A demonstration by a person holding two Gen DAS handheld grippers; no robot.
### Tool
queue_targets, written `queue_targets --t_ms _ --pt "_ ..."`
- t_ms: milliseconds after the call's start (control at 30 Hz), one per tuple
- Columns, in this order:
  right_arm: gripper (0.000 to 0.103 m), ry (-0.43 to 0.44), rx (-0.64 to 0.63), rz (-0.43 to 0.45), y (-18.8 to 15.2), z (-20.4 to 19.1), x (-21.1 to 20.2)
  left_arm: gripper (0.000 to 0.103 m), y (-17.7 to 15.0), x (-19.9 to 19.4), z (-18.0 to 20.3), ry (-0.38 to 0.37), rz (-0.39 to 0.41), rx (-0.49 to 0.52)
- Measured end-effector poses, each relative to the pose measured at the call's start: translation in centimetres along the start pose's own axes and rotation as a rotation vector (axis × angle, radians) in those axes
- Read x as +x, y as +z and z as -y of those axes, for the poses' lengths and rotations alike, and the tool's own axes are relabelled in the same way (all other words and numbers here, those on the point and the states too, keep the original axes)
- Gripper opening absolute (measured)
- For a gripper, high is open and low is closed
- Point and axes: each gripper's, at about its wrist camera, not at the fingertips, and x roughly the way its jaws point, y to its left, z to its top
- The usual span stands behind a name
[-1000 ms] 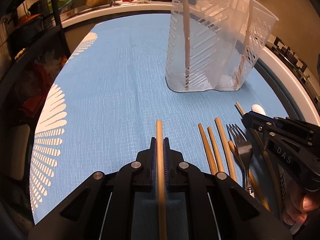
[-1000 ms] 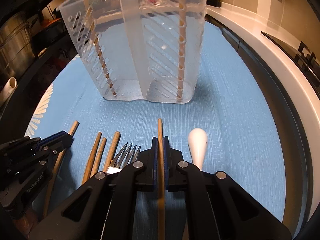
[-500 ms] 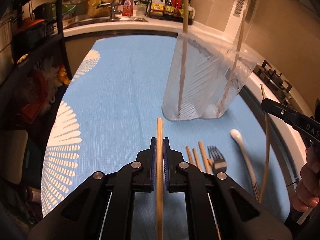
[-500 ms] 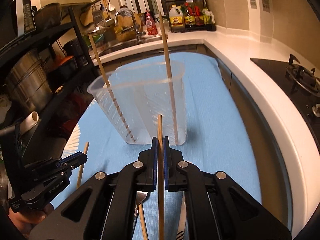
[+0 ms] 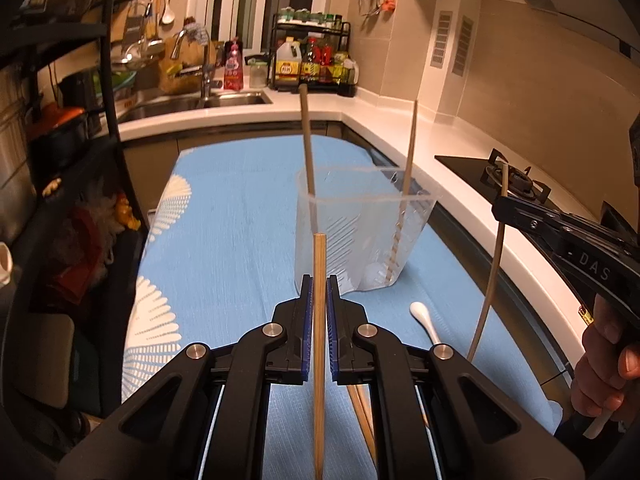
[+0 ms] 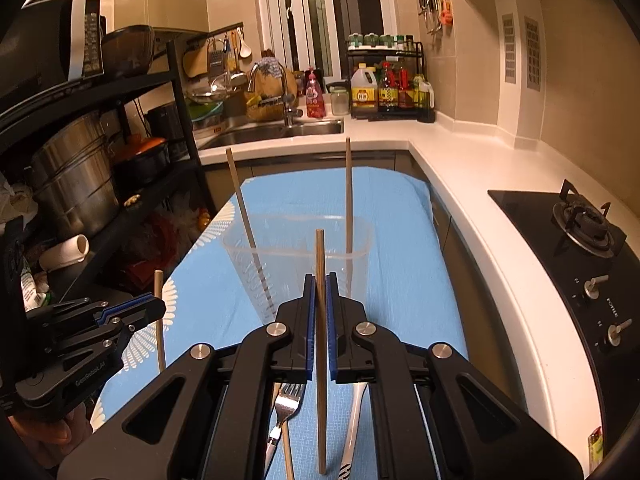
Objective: Organize utensils
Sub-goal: 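Lift the left tool's chopstick toward the holder while the right tool lifts its chopstick, then lower the left chopstick into the holder and open while the right gripper releases its chopstick there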
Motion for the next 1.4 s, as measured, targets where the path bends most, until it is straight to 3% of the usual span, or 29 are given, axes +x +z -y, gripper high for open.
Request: queue_targets --t_ms 433,800,1067,1400 --pt "0.005 -0.016 0.001 0.104 2.7 0.1 -4.3 0.007 2.8 -4.5 2.0 0.027 0.084 0.026" --pt "0.005 -0.051 0.025 0.183 5.9 0.9 -5.6 0.007 6.1 -5.7 2.3 0.024 0.064 0.020" --pt "0.005 -0.064 0.027 0.231 10.0 0.8 -5.0 0.007 10.6 -6.0 2.1 0.009 0.032 0.015" --pt "0.005 -0.063 0.024 0.295 16.3 -0.1 -3.1 0.007 17.3 -5.5 2.9 0.010 0.097 0.035"
